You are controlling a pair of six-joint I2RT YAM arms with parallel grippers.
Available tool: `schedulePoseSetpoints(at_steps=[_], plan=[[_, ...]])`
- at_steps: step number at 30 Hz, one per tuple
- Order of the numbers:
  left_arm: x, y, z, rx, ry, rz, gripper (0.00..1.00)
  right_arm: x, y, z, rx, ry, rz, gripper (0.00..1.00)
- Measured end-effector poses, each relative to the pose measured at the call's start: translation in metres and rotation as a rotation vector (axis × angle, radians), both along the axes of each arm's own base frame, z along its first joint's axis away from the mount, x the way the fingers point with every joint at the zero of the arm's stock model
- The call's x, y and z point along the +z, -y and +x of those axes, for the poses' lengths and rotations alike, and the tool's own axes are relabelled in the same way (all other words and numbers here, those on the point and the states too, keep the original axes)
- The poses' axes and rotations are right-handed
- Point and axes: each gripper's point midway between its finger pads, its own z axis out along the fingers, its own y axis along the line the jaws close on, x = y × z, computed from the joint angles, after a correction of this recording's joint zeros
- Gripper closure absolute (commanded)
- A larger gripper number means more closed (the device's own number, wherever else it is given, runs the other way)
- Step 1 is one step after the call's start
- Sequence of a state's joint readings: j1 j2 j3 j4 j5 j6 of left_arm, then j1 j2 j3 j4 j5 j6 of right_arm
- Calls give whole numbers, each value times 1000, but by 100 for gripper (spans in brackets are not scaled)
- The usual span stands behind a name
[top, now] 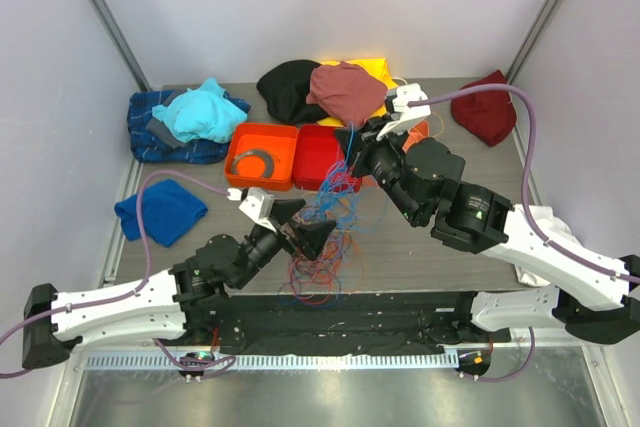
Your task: Untangle the cables
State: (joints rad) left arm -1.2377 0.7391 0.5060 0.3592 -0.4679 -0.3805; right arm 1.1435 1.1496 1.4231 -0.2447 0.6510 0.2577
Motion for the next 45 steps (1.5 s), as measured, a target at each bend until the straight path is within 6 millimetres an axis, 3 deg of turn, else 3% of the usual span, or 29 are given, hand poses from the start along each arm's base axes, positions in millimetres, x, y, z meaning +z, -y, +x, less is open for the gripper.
schedulePoseSetpoints(at_steps=[9,12,15,16,17,22,30,34,40,45], plan=[[4,-3,20,115,81,60,0,-6,-6,-5,39,-32,10,99],[11,3,26,134,107,77,12,-6,-8,-7,52,-38,20,99],[16,12,32,150,130,99,52,-6,-11,-8,65,-43,28,99],[16,14,34,156,135,110,86,-6,-11,-9,69,-45,30,99],[16,16,36,165,140,123,100,-6,-11,-9,71,-46,32,99],[8,9,47,242,102,179,100,-4,-7,-11,73,-47,36,99],[-32,-18,53,345,-80,204,100,-2,9,-12,41,-31,-21,99],[-69,-28,49,375,-183,249,100,7,16,-11,19,-6,-43,99],[-143,-45,43,443,-342,427,100,45,35,-11,-24,54,-1,99],[-159,-47,44,483,-416,414,100,30,32,-9,-26,47,-87,99]])
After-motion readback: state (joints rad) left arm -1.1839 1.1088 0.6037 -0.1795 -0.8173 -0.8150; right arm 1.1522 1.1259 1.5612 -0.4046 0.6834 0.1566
